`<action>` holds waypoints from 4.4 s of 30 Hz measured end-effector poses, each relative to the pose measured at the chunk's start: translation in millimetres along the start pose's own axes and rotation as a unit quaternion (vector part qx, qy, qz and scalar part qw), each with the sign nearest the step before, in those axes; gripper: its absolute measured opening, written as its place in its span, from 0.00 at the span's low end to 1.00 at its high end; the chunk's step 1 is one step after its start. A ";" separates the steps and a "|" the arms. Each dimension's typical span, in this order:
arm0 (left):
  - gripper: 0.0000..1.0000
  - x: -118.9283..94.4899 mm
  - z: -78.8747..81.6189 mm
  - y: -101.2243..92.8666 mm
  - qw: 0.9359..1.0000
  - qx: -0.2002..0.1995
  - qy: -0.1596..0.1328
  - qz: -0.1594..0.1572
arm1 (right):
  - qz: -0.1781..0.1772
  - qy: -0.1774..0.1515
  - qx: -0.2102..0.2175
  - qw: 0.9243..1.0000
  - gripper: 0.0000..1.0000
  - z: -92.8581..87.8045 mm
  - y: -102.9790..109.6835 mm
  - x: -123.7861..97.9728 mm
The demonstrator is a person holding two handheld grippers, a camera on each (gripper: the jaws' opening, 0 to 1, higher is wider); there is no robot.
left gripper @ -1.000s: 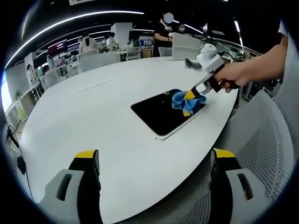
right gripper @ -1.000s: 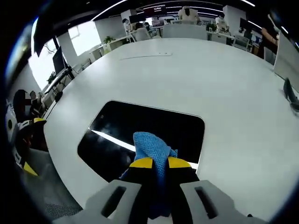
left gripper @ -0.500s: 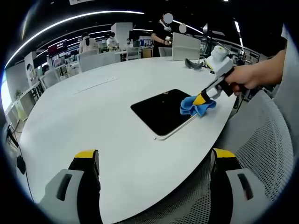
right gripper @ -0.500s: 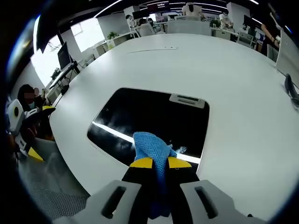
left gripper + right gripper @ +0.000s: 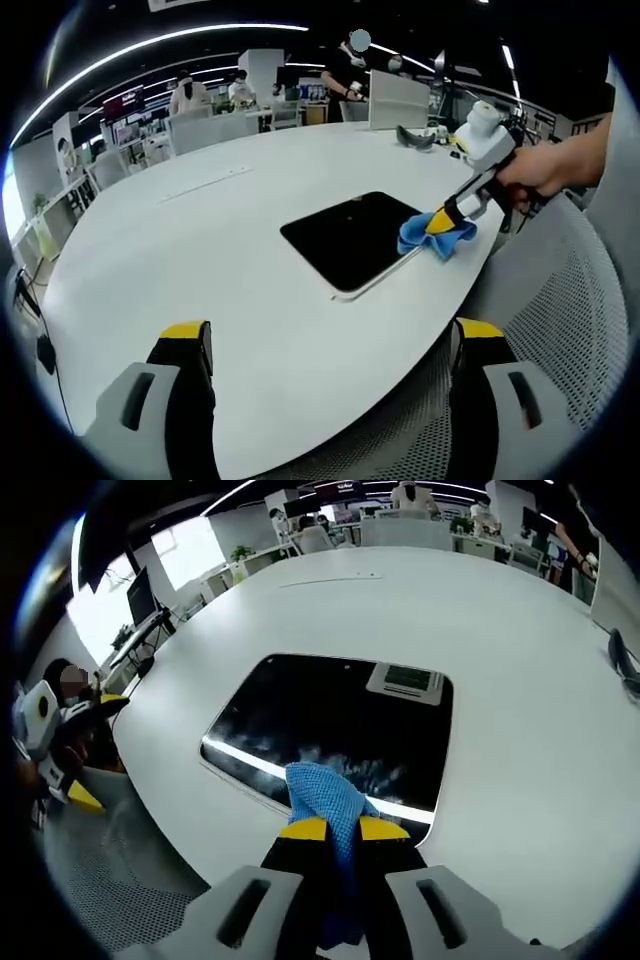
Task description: Wipe the mirror surface with the cleaning cloth until all visible marks leave the cleaned area.
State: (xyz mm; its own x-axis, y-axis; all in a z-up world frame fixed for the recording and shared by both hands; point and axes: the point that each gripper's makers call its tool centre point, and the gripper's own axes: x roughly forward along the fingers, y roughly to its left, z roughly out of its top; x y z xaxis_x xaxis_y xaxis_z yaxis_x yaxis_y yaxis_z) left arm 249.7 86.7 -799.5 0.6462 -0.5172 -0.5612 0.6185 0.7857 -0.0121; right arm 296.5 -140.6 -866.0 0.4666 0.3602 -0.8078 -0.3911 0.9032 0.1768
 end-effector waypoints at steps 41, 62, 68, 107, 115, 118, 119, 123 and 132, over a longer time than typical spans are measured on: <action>0.99 0.3 -1.1 -1.8 1.000 -0.002 0.003 -0.002 | -0.013 -0.012 0.068 0.998 0.04 -9.8 -39.7 -13.8; 0.98 0.8 -2.6 -1.0 1.000 -0.003 0.006 -0.003 | -0.025 -0.011 0.077 0.997 0.04 -5.7 -45.8 -13.0; 0.98 0.9 -2.9 -0.6 1.000 -0.003 0.007 -0.003 | -0.030 -0.012 0.072 0.997 0.04 1.1 -50.5 -8.7; 0.99 0.1 0.5 2.1 1.000 -0.022 -0.003 0.000 | -0.071 -0.028 0.031 0.997 0.04 78.4 -91.1 36.6; 0.99 0.4 -0.3 2.9 1.000 -0.019 -0.001 0.002 | -0.079 -0.026 0.022 0.996 0.04 95.6 -101.1 46.7; 0.99 0.5 -0.5 3.6 1.000 -0.019 -0.002 0.003 | -0.081 -0.024 0.019 0.996 0.04 97.5 -102.0 48.2; 0.99 0.4 -0.2 3.7 1.000 -0.019 -0.002 0.004 | -0.081 -0.023 0.018 0.996 0.04 97.1 -102.2 48.1; 0.98 0.4 0.0 4.6 1.000 -0.017 -0.003 0.005 | -0.082 -0.025 0.013 0.996 0.04 96.7 -101.5 47.0; 0.98 0.7 -0.5 5.6 1.000 -0.014 -0.001 0.008 | -0.075 -0.032 -0.002 0.997 0.04 106.1 -95.4 35.9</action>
State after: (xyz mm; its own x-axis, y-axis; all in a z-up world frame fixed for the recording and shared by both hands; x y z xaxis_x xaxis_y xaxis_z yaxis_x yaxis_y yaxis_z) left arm 253.4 90.9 -800.4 0.6566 -0.5057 -0.5596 0.5958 0.8027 -0.0264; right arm 434.7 -189.1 -852.2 0.5695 0.2356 -0.7875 -0.3159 0.9472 0.0549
